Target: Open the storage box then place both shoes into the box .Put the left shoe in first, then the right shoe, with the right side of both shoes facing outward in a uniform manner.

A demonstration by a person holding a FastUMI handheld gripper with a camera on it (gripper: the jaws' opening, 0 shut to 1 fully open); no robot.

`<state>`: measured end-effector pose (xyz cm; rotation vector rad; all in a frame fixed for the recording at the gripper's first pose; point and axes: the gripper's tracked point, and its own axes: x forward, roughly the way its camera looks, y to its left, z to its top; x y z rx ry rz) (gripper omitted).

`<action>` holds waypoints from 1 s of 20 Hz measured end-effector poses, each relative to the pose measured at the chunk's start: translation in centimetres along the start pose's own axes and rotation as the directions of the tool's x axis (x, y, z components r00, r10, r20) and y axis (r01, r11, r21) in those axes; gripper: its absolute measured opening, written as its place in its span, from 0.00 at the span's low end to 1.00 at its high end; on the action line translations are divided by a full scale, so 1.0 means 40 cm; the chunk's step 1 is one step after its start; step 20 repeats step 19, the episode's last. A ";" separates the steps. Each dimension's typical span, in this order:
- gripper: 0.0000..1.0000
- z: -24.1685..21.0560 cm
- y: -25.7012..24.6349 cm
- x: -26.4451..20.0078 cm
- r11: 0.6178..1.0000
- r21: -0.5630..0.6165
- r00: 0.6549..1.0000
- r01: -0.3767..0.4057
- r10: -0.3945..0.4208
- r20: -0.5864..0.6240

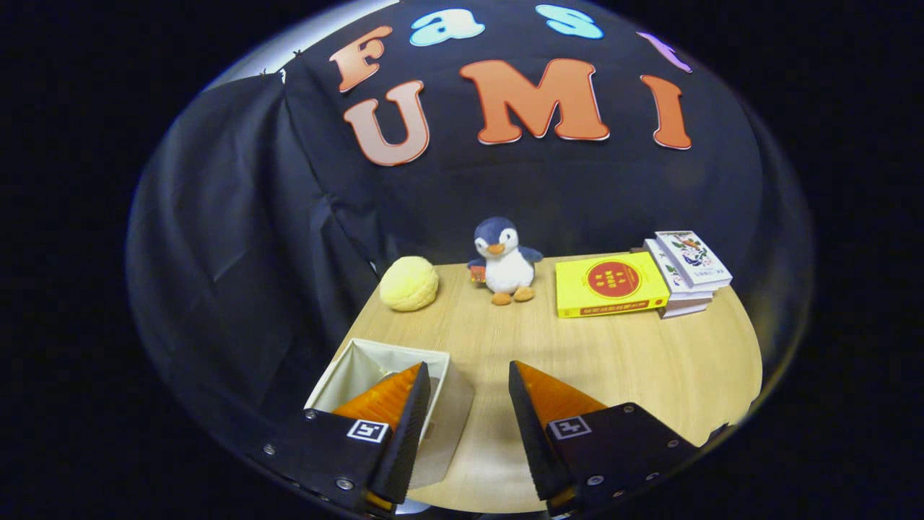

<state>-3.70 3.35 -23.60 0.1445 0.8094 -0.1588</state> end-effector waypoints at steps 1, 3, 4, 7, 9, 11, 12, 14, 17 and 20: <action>0.69 0.023 -0.028 -0.018 1.000 -0.004 0.999 0.008 -0.008 0.032; 0.75 0.081 -0.076 -0.056 1.000 -0.004 0.993 0.016 -0.015 0.116; 0.77 0.112 -0.100 -0.074 1.000 -0.002 0.987 0.016 -0.015 0.161; 0.83 0.168 -0.174 -0.123 0.999 0.018 0.963 0.027 -0.030 0.268; 0.85 0.215 -0.220 -0.163 0.999 0.004 0.934 0.048 -0.047 0.354; 0.89 0.263 -0.238 -0.204 0.999 -0.010 0.897 0.047 -0.037 0.440; 0.91 0.276 -0.234 -0.219 1.000 -0.015 0.885 0.026 -0.016 0.464; 0.96 0.303 -0.249 -0.249 0.999 -0.032 0.853 0.032 -0.010 0.521; 0.98 0.331 -0.260 -0.286 0.996 -0.064 0.806 0.065 -0.015 0.591; 0.98 0.352 -0.260 -0.305 0.993 -0.075 0.777 0.087 -0.020 0.629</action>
